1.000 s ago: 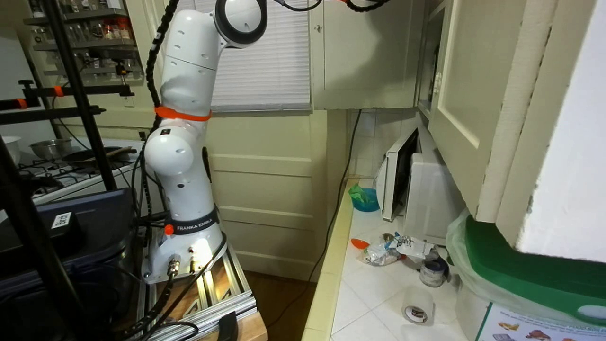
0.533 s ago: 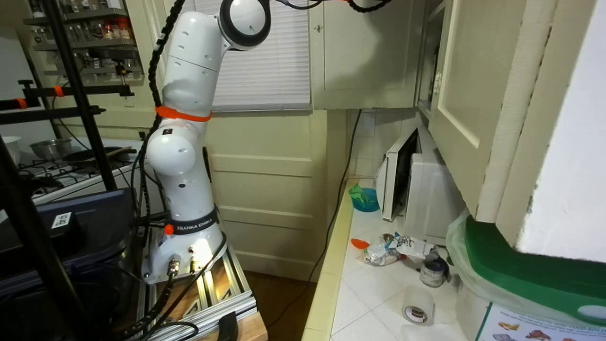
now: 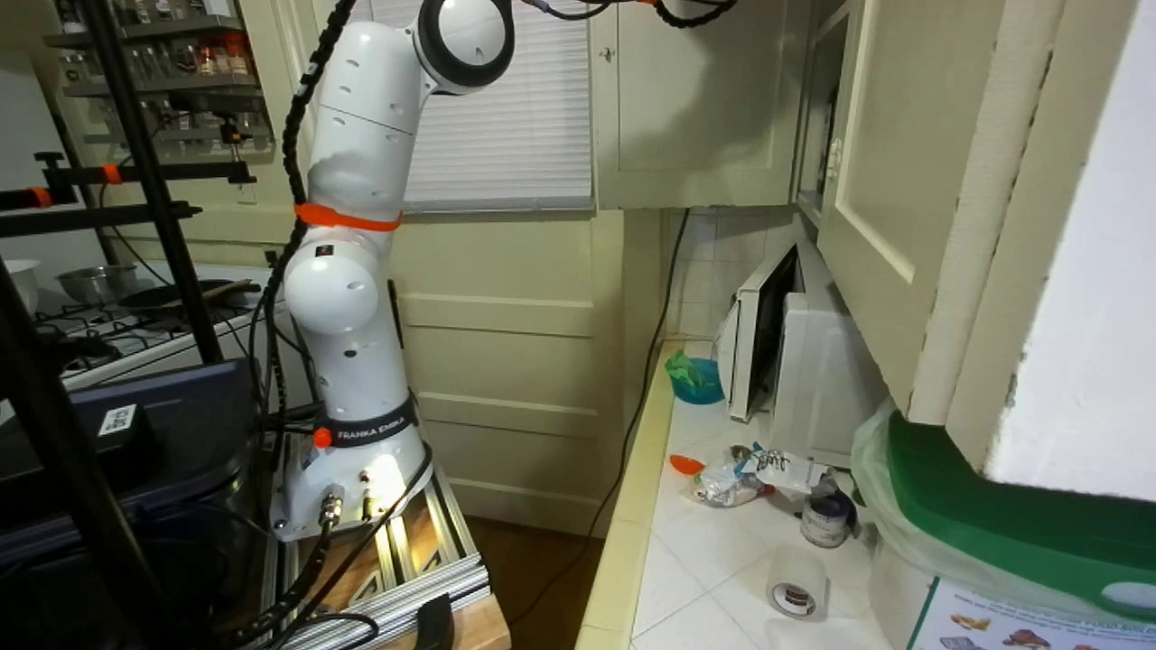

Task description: Move the cupcake liners to the bottom shelf

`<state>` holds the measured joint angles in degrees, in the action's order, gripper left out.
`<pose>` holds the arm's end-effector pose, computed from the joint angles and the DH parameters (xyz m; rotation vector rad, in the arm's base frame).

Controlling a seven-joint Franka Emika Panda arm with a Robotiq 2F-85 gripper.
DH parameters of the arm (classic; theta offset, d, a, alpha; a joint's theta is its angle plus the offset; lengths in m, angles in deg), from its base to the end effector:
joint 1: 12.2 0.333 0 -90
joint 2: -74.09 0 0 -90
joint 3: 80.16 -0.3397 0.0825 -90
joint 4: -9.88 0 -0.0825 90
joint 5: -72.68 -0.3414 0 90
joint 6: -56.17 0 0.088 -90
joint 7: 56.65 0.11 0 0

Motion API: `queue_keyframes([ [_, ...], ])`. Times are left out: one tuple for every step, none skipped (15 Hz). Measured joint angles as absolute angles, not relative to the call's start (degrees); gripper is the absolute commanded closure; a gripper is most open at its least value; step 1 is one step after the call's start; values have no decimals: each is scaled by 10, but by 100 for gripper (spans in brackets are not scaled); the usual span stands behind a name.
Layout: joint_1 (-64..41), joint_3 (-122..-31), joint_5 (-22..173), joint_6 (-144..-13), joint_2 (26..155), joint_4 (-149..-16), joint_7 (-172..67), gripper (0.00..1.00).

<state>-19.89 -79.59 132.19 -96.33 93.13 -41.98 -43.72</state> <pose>0.6078 -0.0624 0.8751 1.6879 0.1510 1.4551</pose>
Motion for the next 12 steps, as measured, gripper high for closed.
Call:
queue_keyframes([
  [-196,-796,1322,-963,927,-425,-431,100],
  [-193,-796,1325,-963,920,-433,-423,100],
  [-190,-796,1329,-963,913,-441,-416,100],
  [-188,-796,1335,-963,905,-452,-409,100],
  [-185,-796,1340,-963,897,-462,-402,100],
  [-183,-796,1345,-963,887,-475,-395,100],
  [-181,-796,1350,-963,878,-489,-389,100],
  [-178,-796,1355,-963,869,-503,-381,100],
  [-176,-796,1361,-963,859,-519,-373,100],
  [-173,-796,1364,-964,848,-535,-368,100],
  [-172,-797,1367,-965,837,-552,-365,100],
  [-170,-798,1370,-965,826,-569,-362,100],
])
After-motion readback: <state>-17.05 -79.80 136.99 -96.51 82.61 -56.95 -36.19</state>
